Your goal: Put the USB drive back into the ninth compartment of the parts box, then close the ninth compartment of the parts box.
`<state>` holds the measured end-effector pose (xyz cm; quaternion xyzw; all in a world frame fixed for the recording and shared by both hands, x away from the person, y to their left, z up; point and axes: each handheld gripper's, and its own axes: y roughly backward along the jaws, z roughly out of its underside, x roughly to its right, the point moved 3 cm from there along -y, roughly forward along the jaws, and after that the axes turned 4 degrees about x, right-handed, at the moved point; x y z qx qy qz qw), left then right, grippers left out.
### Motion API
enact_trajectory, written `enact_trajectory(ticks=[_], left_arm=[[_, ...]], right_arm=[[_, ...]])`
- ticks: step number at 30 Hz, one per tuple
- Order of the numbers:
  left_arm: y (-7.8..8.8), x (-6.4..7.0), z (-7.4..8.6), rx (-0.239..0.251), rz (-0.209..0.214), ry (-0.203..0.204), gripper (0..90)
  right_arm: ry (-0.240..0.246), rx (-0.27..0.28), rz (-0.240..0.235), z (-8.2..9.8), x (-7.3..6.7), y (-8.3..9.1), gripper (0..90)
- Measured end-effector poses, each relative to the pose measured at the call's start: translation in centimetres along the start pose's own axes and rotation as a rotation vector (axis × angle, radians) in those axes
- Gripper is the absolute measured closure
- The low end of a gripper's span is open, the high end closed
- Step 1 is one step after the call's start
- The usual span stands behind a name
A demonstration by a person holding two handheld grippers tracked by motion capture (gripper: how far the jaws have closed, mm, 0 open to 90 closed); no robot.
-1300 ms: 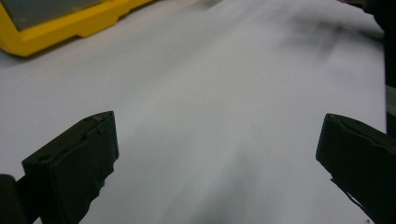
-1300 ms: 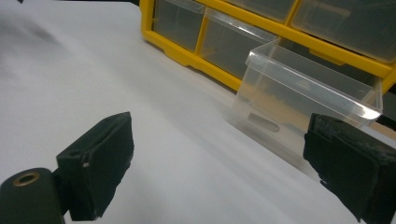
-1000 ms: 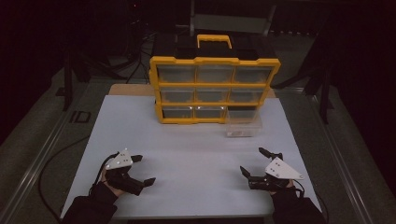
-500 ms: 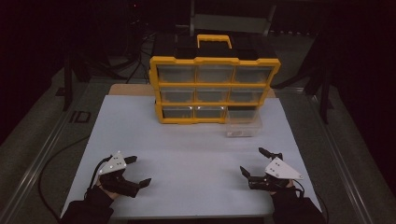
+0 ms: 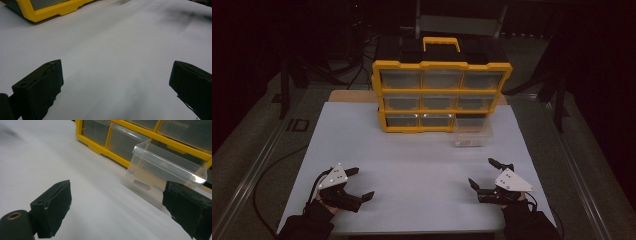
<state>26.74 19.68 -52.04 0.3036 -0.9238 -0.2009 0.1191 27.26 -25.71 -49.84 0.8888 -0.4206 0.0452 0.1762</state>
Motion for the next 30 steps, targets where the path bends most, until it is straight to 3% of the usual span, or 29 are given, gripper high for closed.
enact_trajectory(ticks=[17, 30], left_arm=[[0.4, 0.2, -0.1, 0.022, 0.005, -0.017, 0.0], [0.7, 0.3, -0.2, 0.044, 0.004, -0.02, 0.0]], right_arm=[[0.004, -0.002, -0.025, -0.5, -0.3, -0.1, 8.4], [0.016, 0.034, -0.042, -3.8, -0.4, 0.4, 8.4]])
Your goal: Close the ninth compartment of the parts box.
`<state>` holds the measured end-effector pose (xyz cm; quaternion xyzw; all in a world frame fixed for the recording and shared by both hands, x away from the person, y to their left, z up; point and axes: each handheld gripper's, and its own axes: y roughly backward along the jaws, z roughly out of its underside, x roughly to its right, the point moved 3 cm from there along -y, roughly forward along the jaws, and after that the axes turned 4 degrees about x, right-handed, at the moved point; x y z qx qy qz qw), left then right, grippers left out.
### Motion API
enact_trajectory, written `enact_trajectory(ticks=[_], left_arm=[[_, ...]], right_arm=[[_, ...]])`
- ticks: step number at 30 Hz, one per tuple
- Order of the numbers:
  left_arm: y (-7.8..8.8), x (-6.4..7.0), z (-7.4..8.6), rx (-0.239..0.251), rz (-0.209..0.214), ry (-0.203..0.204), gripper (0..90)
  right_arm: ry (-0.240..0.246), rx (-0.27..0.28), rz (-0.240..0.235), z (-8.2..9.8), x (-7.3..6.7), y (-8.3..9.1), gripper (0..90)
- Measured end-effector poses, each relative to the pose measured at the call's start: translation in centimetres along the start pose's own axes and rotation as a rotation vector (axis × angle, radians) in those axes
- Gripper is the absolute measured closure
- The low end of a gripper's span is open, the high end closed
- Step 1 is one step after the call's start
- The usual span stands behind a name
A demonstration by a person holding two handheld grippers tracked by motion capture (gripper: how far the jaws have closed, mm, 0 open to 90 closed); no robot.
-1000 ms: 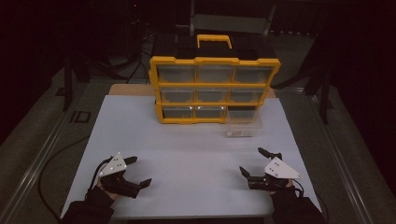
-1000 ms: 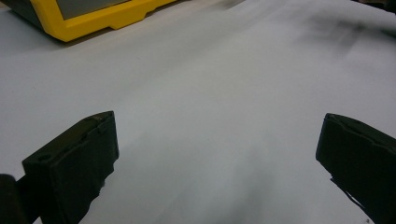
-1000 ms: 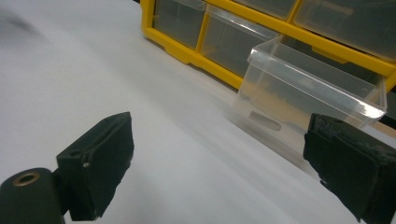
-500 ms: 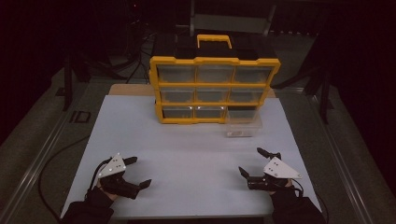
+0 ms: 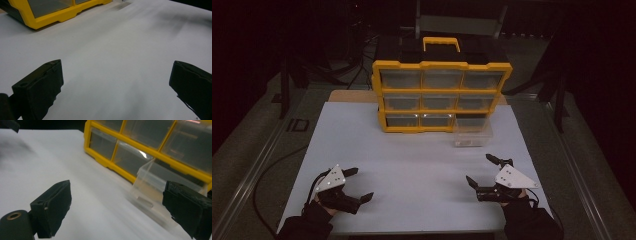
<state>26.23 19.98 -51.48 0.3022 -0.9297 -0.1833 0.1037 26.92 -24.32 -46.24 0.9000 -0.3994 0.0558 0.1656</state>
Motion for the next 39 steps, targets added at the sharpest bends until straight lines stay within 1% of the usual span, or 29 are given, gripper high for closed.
enact_trajectory(ticks=[1, 3, 4, 6, 9, 10, 12, 16, 18, 21, 23, 25, 28, 30, 31, 33, 36, 39], left_arm=[[0.0, 0.0, 0.0, -0.001, -0.003, 0.0, 0.0], [0.1, -0.1, 0.0, 0.006, 0.003, 0.004, 0.0], [0.1, -0.1, 0.0, 0.005, 0.002, 0.003, 0.0], [0.0, 0.0, 0.0, 0.005, 0.004, 0.004, 0.0], [0.0, 0.0, 0.0, 0.002, 0.008, 0.006, 0.0], [0.0, 0.0, 0.0, 0.001, 0.009, 0.008, 0.0], [0.0, -0.1, 0.0, 0.004, 0.005, 0.007, 0.0], [0.1, -0.1, -0.1, 0.014, 0.001, 0.004, 0.0], [0.2, -0.1, -0.1, 0.016, -0.006, 0.002, 0.0], [0.3, -0.1, -0.1, 0.027, -0.01, 0.008, 0.0], [0.3, -0.1, -0.2, 0.033, -0.017, 0.004, 0.0], [0.4, -0.1, -0.2, 0.042, -0.014, 0.007, 0.0], [0.4, -0.1, -0.2, 0.04, -0.013, 0.006, 0.0], [0.4, -0.1, -0.2, 0.038, -0.015, 0.004, 0.0], [0.4, -0.1, -0.2, 0.041, -0.013, 0.006, 0.0], [0.4, -0.1, -0.2, 0.042, -0.014, 0.005, 0.0], [0.5, -0.1, -0.2, 0.044, -0.012, 0.007, 0.0], [0.5, -0.1, -0.2, 0.045, -0.013, 0.007, 0.0]], right_arm=[[0.004, 0.005, 0.004, -0.3, 0.1, 0.0, 8.4], [0.006, -0.004, 0.017, -0.9, 0.1, 0.0, 8.4], [0.009, 0.004, 0.017, -1.1, 0.1, 0.0, 8.4], [0.017, 0.0, 0.024, -1.5, 0.3, 0.0, 8.4], [0.014, 0.011, 0.037, -1.9, 0.7, -0.1, 8.4], [0.01, 0.011, 0.041, -2.0, 0.9, -0.1, 8.4], [-0.01, 0.026, 0.071, -2.1, 1.4, -0.2, 8.3], [-0.047, 0.036, 0.099, -2.0, 2.4, -0.4, 8.3], [-0.06, 0.02, 0.115, -1.7, 2.7, -0.6, 8.3], [-0.084, 0.005, 0.119, -0.9, 3.1, -0.9, 8.3], [-0.088, -0.006, 0.127, -0.4, 3.4, -1.0, 8.3], [-0.103, -0.019, 0.127, 0.2, 3.5, -1.1, 8.3], [-0.12, -0.036, 0.136, 1.1, 3.9, -1.4, 8.3], [-0.121, -0.054, 0.144, 1.9, 4.1, -1.6, 8.3], [-0.132, -0.062, 0.144, 2.3, 4.1, -1.8, 8.3], [-0.135, -0.079, 0.154, 3.0, 4.3, -1.9, 8.3], [-0.145, -0.096, 0.176, 3.8, 4.6, -2.1, 8.3], [-0.155, -0.125, 0.185, 4.7, 4.9, -2.3, 8.3]])
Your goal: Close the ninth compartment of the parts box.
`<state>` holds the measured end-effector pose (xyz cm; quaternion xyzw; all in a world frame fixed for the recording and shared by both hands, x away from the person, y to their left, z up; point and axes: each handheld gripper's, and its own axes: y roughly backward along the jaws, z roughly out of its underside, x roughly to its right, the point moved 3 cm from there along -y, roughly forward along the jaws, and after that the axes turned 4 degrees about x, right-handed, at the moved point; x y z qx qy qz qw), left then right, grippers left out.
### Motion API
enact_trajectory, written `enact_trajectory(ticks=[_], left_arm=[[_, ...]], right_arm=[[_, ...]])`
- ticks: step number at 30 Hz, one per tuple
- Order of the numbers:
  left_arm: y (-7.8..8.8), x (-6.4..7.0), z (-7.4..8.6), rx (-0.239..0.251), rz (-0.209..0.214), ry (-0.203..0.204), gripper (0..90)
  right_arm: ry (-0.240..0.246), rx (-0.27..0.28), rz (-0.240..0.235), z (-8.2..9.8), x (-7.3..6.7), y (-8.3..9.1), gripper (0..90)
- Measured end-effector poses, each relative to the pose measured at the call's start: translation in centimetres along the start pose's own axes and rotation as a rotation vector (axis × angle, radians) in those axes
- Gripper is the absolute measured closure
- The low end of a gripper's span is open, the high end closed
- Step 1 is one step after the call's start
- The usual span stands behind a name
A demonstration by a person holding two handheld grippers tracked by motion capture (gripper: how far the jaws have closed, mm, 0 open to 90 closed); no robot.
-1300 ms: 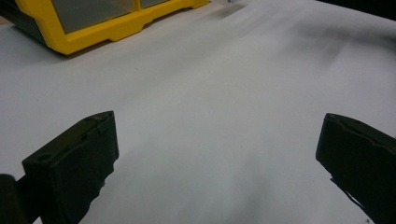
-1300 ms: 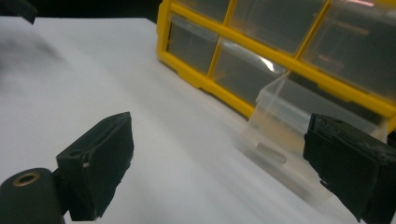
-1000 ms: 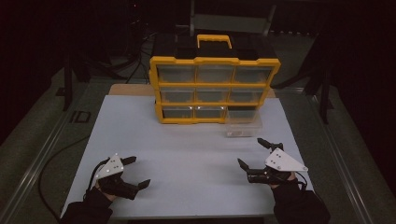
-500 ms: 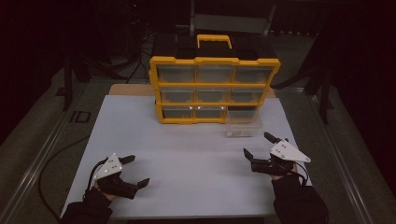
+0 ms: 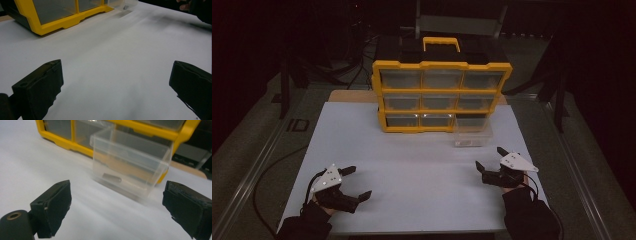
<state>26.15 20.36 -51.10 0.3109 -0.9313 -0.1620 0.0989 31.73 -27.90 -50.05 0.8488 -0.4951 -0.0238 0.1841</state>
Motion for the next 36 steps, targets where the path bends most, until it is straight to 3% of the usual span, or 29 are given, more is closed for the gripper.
enact_trajectory(ticks=[13, 21, 25, 36], left_arm=[[-0.1, 0.0, 0.0, -0.003, -0.003, 0.003, 0.0], [0.0, 0.0, 0.0, -0.005, -0.004, -0.001, 0.0], [-0.1, 0.0, 0.1, -0.009, -0.004, -0.005, 0.0], [-0.1, 0.0, 0.1, -0.01, -0.001, -0.003, 0.0]], right_arm=[[-0.029, -0.094, -0.029, 1.6, 0.3, -1.9, 8.4], [-0.038, -0.167, -0.023, 2.0, 0.7, -2.8, 8.4], [-0.077, -0.185, -0.045, 2.3, 0.9, -3.3, 8.4], [-0.066, -0.25, -0.057, 2.1, 0.7, -4.6, 12.6]])
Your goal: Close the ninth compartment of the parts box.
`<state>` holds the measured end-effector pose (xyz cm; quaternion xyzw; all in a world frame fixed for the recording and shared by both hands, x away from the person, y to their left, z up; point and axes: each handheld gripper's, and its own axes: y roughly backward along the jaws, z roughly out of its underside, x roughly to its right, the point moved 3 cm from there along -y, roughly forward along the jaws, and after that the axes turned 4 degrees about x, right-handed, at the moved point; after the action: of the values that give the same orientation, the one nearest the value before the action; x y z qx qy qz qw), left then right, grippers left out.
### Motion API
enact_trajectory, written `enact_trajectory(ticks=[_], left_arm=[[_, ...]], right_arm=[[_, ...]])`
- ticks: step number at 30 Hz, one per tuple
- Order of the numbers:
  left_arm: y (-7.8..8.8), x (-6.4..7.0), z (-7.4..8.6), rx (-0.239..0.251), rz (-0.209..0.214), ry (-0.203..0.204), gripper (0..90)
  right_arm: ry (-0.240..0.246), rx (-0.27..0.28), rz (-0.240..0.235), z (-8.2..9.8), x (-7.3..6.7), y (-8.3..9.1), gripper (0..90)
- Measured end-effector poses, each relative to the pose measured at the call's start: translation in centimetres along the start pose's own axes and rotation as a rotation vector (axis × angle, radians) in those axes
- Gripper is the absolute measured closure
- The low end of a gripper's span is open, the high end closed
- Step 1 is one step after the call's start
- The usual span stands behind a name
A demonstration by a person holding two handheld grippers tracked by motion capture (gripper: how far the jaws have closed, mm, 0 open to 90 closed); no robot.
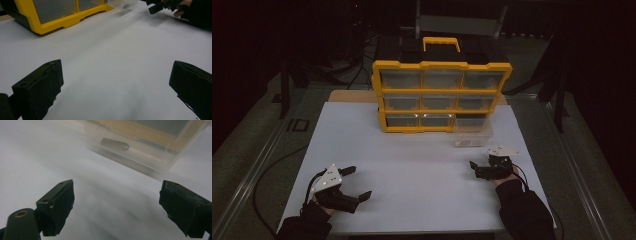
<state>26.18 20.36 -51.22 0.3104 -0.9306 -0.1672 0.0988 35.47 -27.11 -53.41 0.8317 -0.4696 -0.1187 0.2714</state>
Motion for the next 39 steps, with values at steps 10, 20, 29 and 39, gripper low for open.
enact_trajectory(ticks=[10, 20, 29, 39], left_arm=[[0.1, -0.1, 0.0, 0.002, 0.002, 0.003, 0.0], [0.1, -0.1, 0.0, 0.003, 0.002, 0.005, 0.0], [0.1, -0.1, 0.1, 0.002, 0.003, 0.007, 0.0], [0.1, -0.2, 0.0, 0.003, 0.001, 0.008, 0.0]], right_arm=[[-0.007, -0.026, -0.01, -0.6, 0.1, -0.8, 17.6], [0.006, -0.051, 0.058, -1.0, 0.2, -1.4, 45.7], [0.005, -0.042, 0.076, -1.3, 0.4, -1.2, 62.8], [0.005, -0.031, 0.087, -1.6, 0.8, -0.9, 84.0]])
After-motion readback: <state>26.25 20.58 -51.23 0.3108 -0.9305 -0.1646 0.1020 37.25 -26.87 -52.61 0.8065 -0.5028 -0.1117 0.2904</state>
